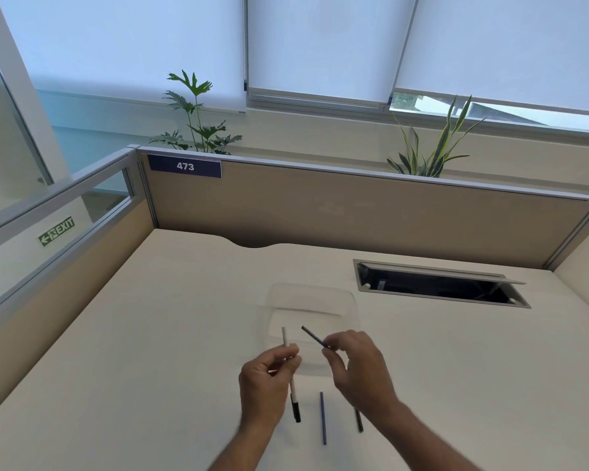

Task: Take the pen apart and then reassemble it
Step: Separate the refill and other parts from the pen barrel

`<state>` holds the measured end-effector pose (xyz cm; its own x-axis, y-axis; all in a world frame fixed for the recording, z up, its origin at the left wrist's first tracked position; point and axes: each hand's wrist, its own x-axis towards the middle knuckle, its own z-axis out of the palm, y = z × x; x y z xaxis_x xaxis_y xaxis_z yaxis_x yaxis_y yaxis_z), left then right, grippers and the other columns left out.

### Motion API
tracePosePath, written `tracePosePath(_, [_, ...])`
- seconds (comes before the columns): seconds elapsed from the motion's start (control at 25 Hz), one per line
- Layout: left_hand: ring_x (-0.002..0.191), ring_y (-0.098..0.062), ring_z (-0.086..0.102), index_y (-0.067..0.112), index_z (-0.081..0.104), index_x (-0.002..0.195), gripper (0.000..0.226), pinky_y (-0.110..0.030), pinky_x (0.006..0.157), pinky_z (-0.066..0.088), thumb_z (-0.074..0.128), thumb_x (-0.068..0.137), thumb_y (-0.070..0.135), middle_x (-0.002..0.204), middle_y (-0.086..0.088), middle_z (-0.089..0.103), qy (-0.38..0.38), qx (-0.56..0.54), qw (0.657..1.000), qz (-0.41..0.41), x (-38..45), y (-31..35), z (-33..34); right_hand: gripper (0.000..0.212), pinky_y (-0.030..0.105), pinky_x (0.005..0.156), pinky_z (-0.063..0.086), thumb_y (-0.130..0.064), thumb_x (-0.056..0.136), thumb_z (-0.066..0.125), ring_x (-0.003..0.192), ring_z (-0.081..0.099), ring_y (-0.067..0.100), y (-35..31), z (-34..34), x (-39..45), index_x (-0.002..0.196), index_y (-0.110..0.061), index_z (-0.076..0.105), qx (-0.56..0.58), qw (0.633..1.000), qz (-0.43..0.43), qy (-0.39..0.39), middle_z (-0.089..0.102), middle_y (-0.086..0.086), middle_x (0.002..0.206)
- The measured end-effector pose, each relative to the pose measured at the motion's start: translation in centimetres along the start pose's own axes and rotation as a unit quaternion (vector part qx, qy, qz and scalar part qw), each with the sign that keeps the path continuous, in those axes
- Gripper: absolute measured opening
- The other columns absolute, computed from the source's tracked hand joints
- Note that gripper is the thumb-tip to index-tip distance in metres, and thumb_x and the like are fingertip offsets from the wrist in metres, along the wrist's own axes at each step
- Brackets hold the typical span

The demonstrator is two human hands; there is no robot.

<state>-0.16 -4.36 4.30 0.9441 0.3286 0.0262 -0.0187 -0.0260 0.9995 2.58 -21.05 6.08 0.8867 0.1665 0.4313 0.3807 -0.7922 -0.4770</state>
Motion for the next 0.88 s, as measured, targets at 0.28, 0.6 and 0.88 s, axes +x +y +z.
tracePosePath(0.28, [0.078,-0.015,0.074,0.013,0.059,0.076,0.025,-0.041,0.071,0.057,0.076,0.077,-0.006,0.082,0.006,0.079,0.034,-0.007,0.999,-0.012,0.2,-0.7,-0.4,0.012,0.039,0.064,0.052,-0.020,0.079,0.075,0.079,0.065,0.026,2.0,0.6,5.7,0.091,-0.021,0.072,-0.167,0.985,-0.025,-0.046,0.075,-0.004,0.083])
tracePosePath(0.6, [0.070,-0.010,0.071,0.021,0.064,0.092,0.028,-0.023,0.067,0.053,0.077,0.078,0.001,0.083,0.010,0.078,0.037,0.001,0.999,-0.034,-0.2,-1.0,-0.6,0.015,0.040,0.067,0.052,-0.015,0.079,0.074,0.083,0.065,0.028,2.9,1.1,5.9,0.093,-0.019,0.072,-0.148,0.988,0.002,-0.045,0.076,-0.002,0.087])
tracePosePath(0.88, [0.075,-0.007,0.072,0.023,0.072,0.086,0.015,-0.028,0.067,0.055,0.077,0.082,0.010,0.078,0.011,0.077,0.037,0.008,0.998,-0.043,-0.2,-1.2,-0.3,0.012,0.027,0.061,0.051,-0.034,0.078,0.071,0.063,0.059,0.010,0.9,0.8,0.8,0.078,-0.024,0.064,-0.051,0.990,0.093,-0.091,0.069,-0.007,0.072])
